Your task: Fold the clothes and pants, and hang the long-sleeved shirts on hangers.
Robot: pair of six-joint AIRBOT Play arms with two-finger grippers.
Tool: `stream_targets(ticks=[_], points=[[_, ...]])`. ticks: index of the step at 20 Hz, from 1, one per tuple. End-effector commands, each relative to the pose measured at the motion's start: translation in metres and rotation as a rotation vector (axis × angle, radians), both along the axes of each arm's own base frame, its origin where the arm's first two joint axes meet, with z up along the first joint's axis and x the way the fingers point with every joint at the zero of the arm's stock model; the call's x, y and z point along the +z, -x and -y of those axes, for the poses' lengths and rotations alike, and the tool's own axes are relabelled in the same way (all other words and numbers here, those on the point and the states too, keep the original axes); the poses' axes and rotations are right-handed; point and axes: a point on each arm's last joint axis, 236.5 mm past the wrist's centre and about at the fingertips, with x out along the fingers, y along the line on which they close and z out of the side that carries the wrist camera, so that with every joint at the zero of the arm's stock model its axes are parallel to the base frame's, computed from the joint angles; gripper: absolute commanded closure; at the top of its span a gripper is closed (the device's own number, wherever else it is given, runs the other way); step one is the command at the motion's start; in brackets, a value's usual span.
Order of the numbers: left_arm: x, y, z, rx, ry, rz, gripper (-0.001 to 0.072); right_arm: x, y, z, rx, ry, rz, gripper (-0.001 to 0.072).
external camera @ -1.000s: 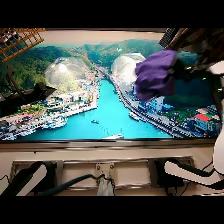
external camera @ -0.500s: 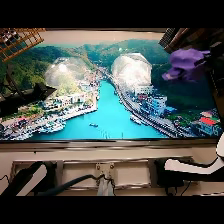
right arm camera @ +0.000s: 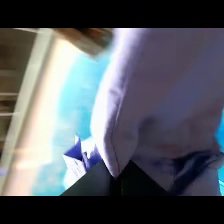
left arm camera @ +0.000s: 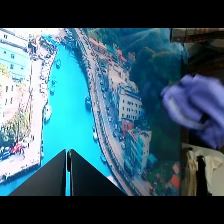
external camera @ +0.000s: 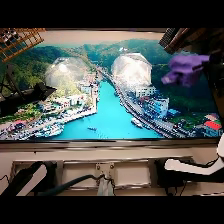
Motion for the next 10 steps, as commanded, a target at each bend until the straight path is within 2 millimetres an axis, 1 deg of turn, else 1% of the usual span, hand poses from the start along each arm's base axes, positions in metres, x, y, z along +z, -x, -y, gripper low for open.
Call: stream_targets(ticks=[1, 5, 7, 9, 10], points=[[0.000, 0.000, 0.000, 0.001, 0.000, 0.000, 0.0694, -0.048, 0.085, 0.019, -0.148, 0.034, -0.208, 0.0696], [0.000, 0.000, 0.000, 0.001, 0.000, -0.001, 0.0694, -0.087, 0.204, 0.043, -0.344, 0.010, -0.325, 0.0696], [0.000, 0.000, 0.000, 0.001, 0.000, -0.001, 0.0694, -0.102, 0.253, 0.048, -0.392, 0.013, -0.382, 0.0696], [0.000, 0.000, 0.000, 0.001, 0.000, 0.000, 0.0694, -0.119, 0.291, 0.046, -0.393, -0.007, -0.451, 0.0696], [0.000, 0.000, 0.000, 0.001, 0.000, -0.001, 0.0694, -0.127, 0.305, 0.042, -0.378, -0.023, -0.483, 0.0695]])
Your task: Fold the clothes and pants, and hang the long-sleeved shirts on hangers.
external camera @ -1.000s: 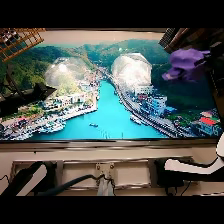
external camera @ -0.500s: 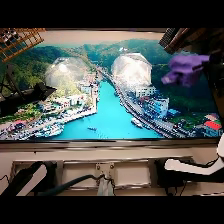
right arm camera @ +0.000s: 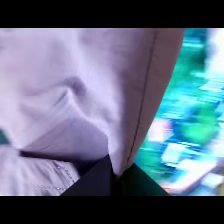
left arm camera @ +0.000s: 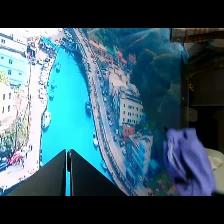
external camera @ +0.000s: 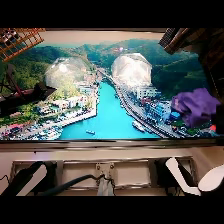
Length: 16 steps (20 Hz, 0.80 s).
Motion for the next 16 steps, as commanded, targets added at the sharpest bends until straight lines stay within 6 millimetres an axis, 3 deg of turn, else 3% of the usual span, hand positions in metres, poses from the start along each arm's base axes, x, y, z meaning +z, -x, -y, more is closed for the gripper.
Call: stream_targets(ticks=[1, 3, 6, 7, 8, 9, 12, 13, 14, 16], points=[[0.000, 0.000, -0.001, 0.001, 0.000, -0.001, 0.0694, -0.034, 0.068, -0.014, 0.016, -0.065, -0.129, 0.0695], [0.000, 0.000, 0.000, 0.001, 0.000, -0.001, 0.0694, -0.038, 0.084, -0.015, 0.010, -0.086, -0.157, 0.0694], [0.000, 0.000, 0.000, 0.001, 0.000, -0.001, 0.0694, -0.034, 0.108, -0.001, 0.017, -0.043, -0.206, 0.0588], [0.000, 0.000, -0.001, 0.001, 0.000, -0.001, 0.0694, -0.031, 0.111, 0.004, 0.012, -0.025, -0.216, 0.0439], [0.000, 0.000, 0.000, 0.001, 0.000, -0.001, 0.0694, -0.026, 0.109, 0.011, 0.013, 0.002, -0.211, 0.0246], [0.000, 0.000, -0.001, 0.001, 0.000, -0.001, 0.0694, -0.018, 0.107, 0.019, 0.037, 0.041, -0.211, 0.0189], [0.000, 0.000, 0.000, 0.001, 0.000, -0.001, 0.0693, 0.016, 0.109, 0.026, 0.079, 0.073, -0.237, 0.0192], [0.000, 0.000, 0.000, 0.001, 0.000, -0.001, 0.0694, 0.036, 0.103, 0.027, 0.049, 0.067, -0.199, 0.0214], [0.000, 0.000, 0.000, 0.001, 0.000, -0.001, 0.0694, 0.059, 0.081, 0.026, 0.032, 0.062, -0.094, 0.0265], [0.000, 0.000, -0.001, 0.001, 0.000, -0.001, 0.0694, 0.122, 0.001, 0.008, 0.158, 0.094, 0.223, 0.0289]])
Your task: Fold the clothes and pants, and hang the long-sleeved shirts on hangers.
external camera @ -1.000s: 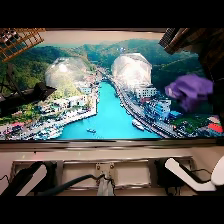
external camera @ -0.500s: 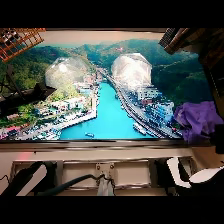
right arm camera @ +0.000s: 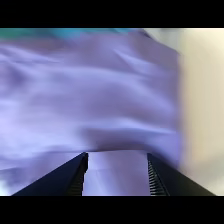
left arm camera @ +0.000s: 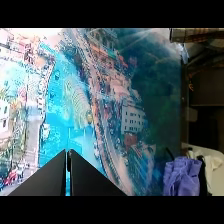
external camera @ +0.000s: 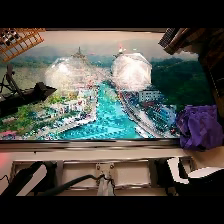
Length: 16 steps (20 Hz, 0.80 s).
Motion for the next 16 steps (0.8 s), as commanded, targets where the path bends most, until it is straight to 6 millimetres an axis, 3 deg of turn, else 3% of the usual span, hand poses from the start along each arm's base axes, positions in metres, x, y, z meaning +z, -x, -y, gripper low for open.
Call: stream_targets(ticks=[1, 3, 4, 6, 8, 11, 14, 16], points=[[0.000, 0.000, -0.001, 0.001, -0.001, 0.000, 0.0694, 0.105, -0.114, -0.044, 0.265, 0.030, 0.439, 0.0289], [0.000, 0.000, 0.000, 0.001, 0.000, -0.001, 0.0694, 0.157, -0.181, -0.115, 0.586, 0.102, 0.627, 0.0290], [0.000, 0.000, 0.000, 0.001, 0.000, -0.001, 0.0694, 0.169, -0.201, -0.153, 0.732, 0.145, 0.664, 0.0290], [0.000, 0.000, 0.000, 0.001, 0.000, -0.001, 0.0694, 0.166, -0.223, -0.231, 1.065, 0.264, 0.647, 0.0290], [0.000, 0.000, -0.001, 0.001, -0.001, 0.000, 0.0694, 0.136, -0.223, -0.291, 1.351, 0.358, 0.519, 0.0290], [0.000, 0.000, 0.000, 0.001, 0.000, -0.001, 0.0694, 0.100, -0.213, -0.347, 1.627, 0.452, 0.364, 0.0289], [0.000, 0.000, 0.000, 0.001, 0.000, -0.001, 0.0694, 0.101, -0.199, -0.394, 1.750, 0.437, 0.406, 0.0288], [0.000, 0.000, -0.001, 0.001, -0.001, 0.000, 0.0693, 0.101, -0.192, -0.412, 1.801, 0.430, 0.421, 0.0288]])
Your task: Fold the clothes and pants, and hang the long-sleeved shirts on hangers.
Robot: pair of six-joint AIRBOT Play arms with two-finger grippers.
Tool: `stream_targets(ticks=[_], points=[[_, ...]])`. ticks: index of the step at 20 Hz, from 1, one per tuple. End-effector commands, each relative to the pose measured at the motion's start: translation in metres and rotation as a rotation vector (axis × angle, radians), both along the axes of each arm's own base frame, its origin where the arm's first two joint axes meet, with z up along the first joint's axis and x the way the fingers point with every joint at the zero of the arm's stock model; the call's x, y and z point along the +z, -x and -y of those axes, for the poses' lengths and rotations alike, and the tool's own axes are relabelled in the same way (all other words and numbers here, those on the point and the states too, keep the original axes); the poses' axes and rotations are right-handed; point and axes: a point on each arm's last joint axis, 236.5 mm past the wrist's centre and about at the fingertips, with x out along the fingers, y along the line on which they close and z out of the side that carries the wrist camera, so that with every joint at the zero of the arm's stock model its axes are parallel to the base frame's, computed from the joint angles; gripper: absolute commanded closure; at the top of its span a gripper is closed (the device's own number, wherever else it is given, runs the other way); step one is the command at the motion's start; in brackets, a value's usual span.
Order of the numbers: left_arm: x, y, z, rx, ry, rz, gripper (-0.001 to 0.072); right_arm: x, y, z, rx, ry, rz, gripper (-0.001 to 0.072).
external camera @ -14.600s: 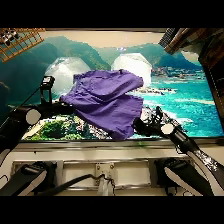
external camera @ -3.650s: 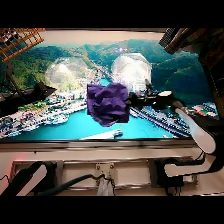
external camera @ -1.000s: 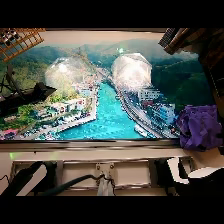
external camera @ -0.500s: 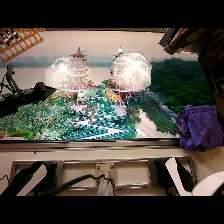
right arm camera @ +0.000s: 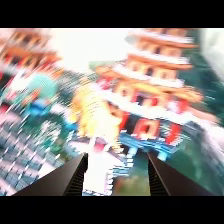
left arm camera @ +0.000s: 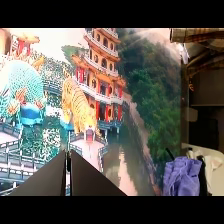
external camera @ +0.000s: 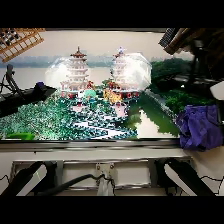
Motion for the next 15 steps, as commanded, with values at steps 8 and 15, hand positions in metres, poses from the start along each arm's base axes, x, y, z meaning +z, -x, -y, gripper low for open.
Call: stream_targets(ticks=[8, 15], points=[[-0.0003, 0.0000, -0.0004, 0.001, 0.000, -0.001, 0.0694, -0.0029, 0.0170, -0.0466, 0.155, 0.051, 0.024, 0.0288], [-0.0003, 0.0000, -0.0004, 0.001, 0.000, -0.001, 0.0694, -0.0029, 0.0170, -0.0466, 0.155, 0.051, 0.024, 0.0288]])
